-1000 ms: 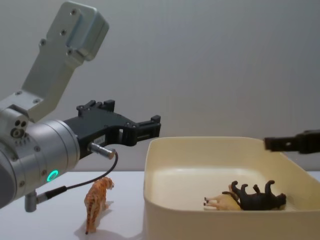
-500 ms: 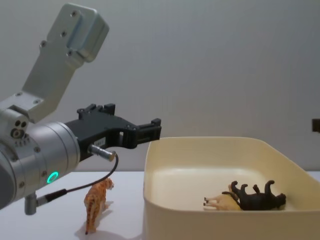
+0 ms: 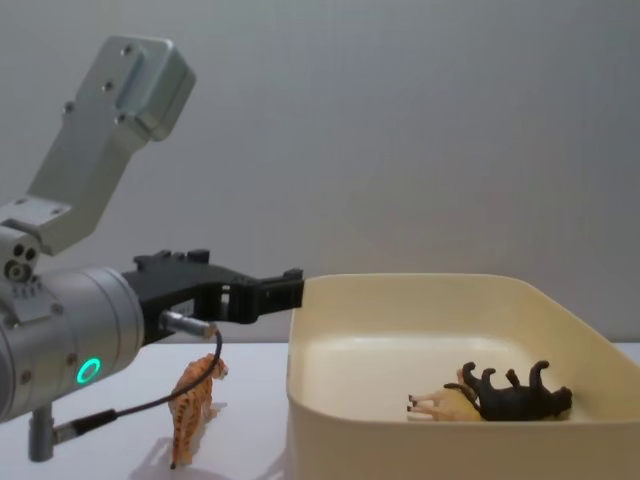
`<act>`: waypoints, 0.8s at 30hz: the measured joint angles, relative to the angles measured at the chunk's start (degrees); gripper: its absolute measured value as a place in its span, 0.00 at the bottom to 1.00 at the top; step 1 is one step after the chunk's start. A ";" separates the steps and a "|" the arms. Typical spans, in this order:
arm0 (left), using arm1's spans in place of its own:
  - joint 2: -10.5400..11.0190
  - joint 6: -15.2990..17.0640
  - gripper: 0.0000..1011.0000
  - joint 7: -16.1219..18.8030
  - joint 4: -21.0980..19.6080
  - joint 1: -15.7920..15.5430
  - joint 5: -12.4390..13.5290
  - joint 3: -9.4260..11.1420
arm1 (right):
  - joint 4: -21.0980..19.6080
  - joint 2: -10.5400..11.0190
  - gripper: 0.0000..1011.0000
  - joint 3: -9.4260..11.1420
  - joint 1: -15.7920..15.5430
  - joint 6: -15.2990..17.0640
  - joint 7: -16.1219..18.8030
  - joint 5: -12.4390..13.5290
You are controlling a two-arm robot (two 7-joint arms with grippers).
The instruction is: Pick up the toy alternately with two hands and place it into the central storage box.
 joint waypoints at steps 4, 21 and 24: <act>-0.01 1.68 0.99 1.13 -0.19 0.19 -1.31 -0.30 | -0.17 0.17 0.99 0.21 -0.17 -0.07 -0.13 0.31; -1.74 5.80 0.99 3.22 3.40 -1.57 -2.23 -1.33 | -0.51 0.51 0.99 0.64 -0.52 -0.21 -0.43 0.93; -2.08 6.67 0.99 3.45 4.23 -1.89 -2.23 -1.43 | -0.53 0.53 0.99 0.67 -0.54 -0.21 -0.45 0.97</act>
